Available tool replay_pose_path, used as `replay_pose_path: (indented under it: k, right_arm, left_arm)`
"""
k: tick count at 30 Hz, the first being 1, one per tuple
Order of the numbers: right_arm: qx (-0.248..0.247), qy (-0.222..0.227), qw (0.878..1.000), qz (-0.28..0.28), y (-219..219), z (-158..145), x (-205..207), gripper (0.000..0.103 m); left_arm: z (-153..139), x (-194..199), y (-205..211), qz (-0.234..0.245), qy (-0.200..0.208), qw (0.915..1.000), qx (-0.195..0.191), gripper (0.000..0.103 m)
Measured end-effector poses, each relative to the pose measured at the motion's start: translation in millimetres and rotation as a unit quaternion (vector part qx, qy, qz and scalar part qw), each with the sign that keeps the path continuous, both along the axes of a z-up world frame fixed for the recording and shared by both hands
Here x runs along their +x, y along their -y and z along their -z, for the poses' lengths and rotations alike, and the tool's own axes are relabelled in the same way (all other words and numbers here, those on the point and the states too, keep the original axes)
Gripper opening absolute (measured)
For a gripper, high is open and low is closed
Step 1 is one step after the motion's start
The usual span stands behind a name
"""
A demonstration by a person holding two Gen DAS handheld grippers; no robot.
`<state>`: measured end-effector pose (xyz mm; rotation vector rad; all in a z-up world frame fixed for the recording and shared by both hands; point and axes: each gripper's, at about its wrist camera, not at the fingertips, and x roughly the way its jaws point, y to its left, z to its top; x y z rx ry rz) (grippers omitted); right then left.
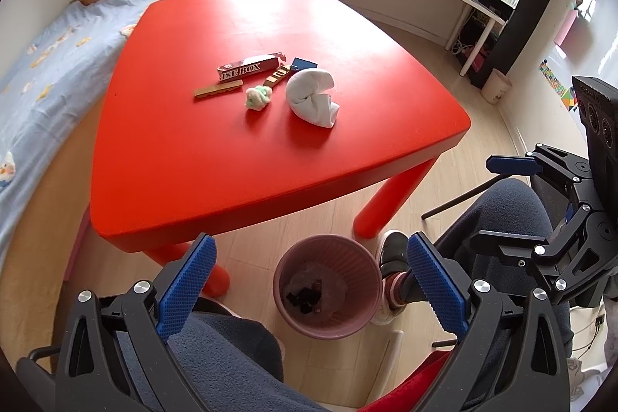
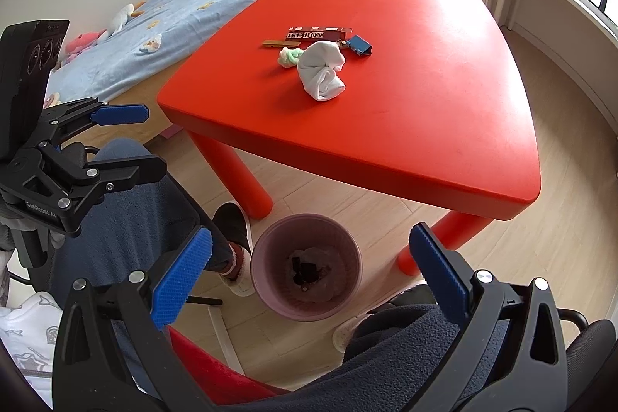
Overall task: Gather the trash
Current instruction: 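Move both tools back over the table toward the sock and fluffy ball, then grasp the white sock with the right tool while the left tool grasps the green-white fluffy ball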
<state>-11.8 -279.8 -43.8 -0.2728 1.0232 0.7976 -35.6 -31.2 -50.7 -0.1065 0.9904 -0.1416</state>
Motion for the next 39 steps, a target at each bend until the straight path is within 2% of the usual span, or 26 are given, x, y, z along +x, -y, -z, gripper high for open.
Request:
replay_pose_path:
  k: [11, 21, 27, 39]
  right_arm:
    - [0.003, 0.023, 1.000, -0.019, -19.6, -13.8, 25.0, 0.100]
    - [-0.001, 0.032, 0.998, -0.050, -54.8, -19.0, 64.6, 0.100]
    - [-0.016, 0.029, 0.996, -0.082, -77.1, -9.1, 86.7, 0.100]
    - [-0.045, 0.006, 0.994, -0.102, -106.2, 27.6, 121.6, 0.100]
  left_arm:
    - [-14.9, 28.4, -24.1, -0.010, 0.013, 0.9999, 0.000, 0.095]
    - [-13.6, 73.7, -42.0, -0.006, 0.002, 0.9999, 0.011, 0.095]
    - [-5.1, 104.0, -49.5, -0.002, -0.016, 0.9999, 0.007, 0.095]
    - [25.7, 150.9, -51.8, 0.013, -0.053, 0.9982, 0.024, 0.095]
